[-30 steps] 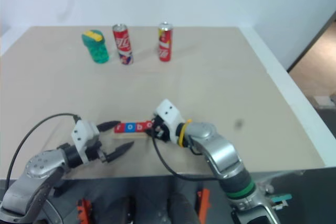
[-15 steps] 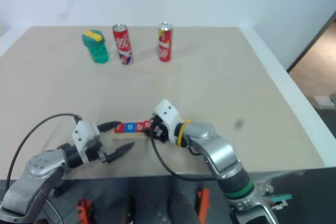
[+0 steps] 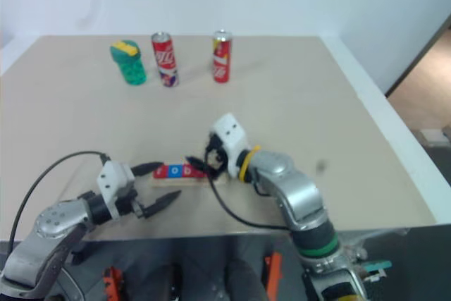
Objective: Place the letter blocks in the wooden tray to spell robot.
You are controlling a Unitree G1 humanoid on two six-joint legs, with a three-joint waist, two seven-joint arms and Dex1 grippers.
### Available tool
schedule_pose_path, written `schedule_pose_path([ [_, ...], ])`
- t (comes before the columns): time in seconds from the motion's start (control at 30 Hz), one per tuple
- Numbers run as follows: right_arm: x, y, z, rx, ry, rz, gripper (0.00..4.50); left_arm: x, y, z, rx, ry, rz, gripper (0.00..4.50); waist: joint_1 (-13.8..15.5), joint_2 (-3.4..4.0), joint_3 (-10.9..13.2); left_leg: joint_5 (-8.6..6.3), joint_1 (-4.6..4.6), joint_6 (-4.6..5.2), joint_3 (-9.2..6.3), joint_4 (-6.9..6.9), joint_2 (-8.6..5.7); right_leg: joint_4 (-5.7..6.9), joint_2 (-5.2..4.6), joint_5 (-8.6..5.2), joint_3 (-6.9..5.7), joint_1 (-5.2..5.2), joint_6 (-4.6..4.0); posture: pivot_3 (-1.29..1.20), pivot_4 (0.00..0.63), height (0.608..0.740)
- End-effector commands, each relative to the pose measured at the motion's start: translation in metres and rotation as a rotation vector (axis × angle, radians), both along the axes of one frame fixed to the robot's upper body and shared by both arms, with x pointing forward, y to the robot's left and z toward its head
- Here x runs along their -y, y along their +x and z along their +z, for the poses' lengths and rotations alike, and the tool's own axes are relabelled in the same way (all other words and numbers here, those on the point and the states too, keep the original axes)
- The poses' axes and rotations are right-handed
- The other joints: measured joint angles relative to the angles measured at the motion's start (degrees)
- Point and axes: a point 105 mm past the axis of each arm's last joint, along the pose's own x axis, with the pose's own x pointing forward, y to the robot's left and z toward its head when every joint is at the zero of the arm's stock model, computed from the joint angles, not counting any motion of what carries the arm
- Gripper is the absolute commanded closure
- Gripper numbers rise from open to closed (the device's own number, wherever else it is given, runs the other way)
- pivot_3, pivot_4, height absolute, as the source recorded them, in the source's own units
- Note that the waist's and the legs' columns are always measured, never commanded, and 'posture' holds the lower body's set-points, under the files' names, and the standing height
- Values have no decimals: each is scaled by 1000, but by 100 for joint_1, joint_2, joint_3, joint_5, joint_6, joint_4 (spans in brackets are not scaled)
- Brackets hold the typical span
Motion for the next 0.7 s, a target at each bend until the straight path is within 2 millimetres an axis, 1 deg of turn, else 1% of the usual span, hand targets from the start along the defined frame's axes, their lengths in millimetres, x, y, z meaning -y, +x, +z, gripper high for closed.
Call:
schedule_pose_path([
  [0.03,-2,-30,10,-16,26,173,824,0,-5,4,2,-7,-34,0,2,0,0,0,-1,0,-2,0,-2,0,0,-2,0,0,3,0,150,740],
  [0.1,-1,-42,1,-67,8,241,1515,0,-7,4,-16,-19,-51,0,1,0,0,-2,-2,2,-4,-2,-2,-1,-1,-7,0,2,5,0,150,740],
  [0.13,-1,-45,-1,-79,1,255,1887,0,-8,4,-26,-25,-60,0,0,0,0,-3,-2,3,-4,-2,-1,0,-1,-8,0,2,5,0,150,740],
  [0.27,-6,-51,-11,-143,-6,297,3264,0,-13,3,-79,-36,-102,0,-27,0,0,-2,3,4,2,1,3,1,3,1,0,0,-4,0,150,740],
  [0.33,-9,-51,-16,-159,-23,308,3996,0,-15,2,-92,-30,-115,0,-28,1,0,-1,8,6,1,4,9,1,10,8,-1,1,-12,0,150,740],
  [0.37,-10,-51,-19,-161,-33,309,4292,0,-15,2,-95,-29,-118,0,-28,1,0,1,8,9,0,4,10,1,10,9,-2,1,-13,0,150,740],
  [0.53,-15,-49,-34,-199,-76,310,4292,-2,-16,3,-98,-27,-116,0,-26,0,0,4,8,12,4,5,7,1,7,11,0,2,-13,0,150,740],
  [0.7,-16,-37,-46,-186,-120,264,4292,-4,-17,3,-91,-16,-103,0,-26,0,-1,3,6,12,5,5,6,1,5,9,0,1,-10,0,150,740],
])
